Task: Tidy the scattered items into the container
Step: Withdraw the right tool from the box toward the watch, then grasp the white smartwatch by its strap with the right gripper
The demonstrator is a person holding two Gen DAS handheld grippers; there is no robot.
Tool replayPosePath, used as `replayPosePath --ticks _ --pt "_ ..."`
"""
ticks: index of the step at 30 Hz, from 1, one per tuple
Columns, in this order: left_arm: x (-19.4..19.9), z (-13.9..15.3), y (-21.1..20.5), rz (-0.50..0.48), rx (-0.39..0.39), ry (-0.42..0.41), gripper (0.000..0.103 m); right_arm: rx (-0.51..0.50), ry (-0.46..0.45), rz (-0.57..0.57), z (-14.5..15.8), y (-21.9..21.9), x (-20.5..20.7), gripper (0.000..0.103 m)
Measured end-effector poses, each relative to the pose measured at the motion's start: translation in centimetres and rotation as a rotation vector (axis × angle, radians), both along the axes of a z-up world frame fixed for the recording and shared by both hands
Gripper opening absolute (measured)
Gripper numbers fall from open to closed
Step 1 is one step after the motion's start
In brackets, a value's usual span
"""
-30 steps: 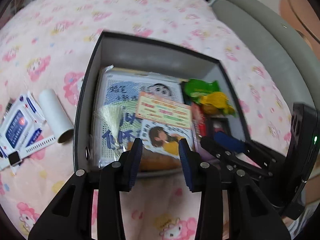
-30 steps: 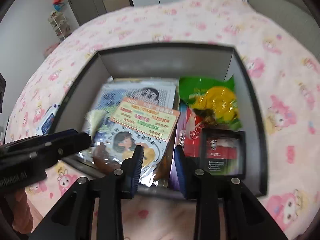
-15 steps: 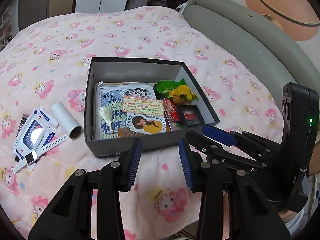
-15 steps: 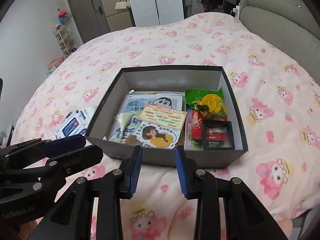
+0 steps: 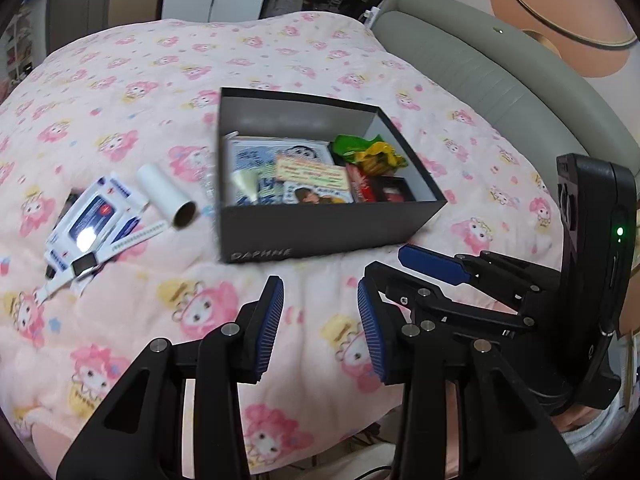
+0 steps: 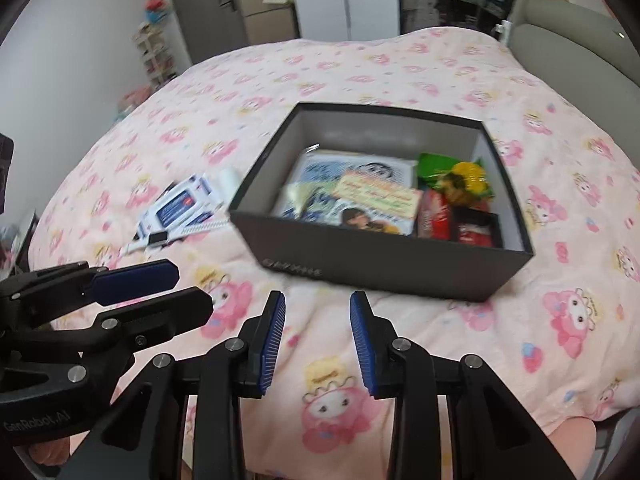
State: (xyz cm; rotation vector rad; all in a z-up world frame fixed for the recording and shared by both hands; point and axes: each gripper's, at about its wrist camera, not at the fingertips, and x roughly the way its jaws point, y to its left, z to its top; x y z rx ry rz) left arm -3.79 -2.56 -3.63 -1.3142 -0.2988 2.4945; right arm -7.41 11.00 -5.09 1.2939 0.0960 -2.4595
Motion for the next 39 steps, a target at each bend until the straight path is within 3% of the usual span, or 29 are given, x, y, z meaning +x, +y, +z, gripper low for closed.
replayPosePath --ticks 16,25,34,39 --pt "5.2 -2.0 -10.4 0.221 0.002 -0.002 0.039 -0.026 -0.039 0.216 -2.0 -10.3 2.1 0.030" --pt "3.2 -5.3 -16.8 0.355 0.033 -0.015 0.040 -0.021 -0.066 0.294 -4.5 -16.5 -0.5 0.030" --pt "-3.2 -13.3 -24.5 0.569 0.219 -0.182 0.040 -0.039 -0.172 0.230 -9.2 -19.9 -7.0 0.030" --pt "-4.3 -16.0 -27.2 0.637 0.353 -0.183 0.040 -0.052 -0.224 0.208 -11.6 -20.8 -9.8 0.030"
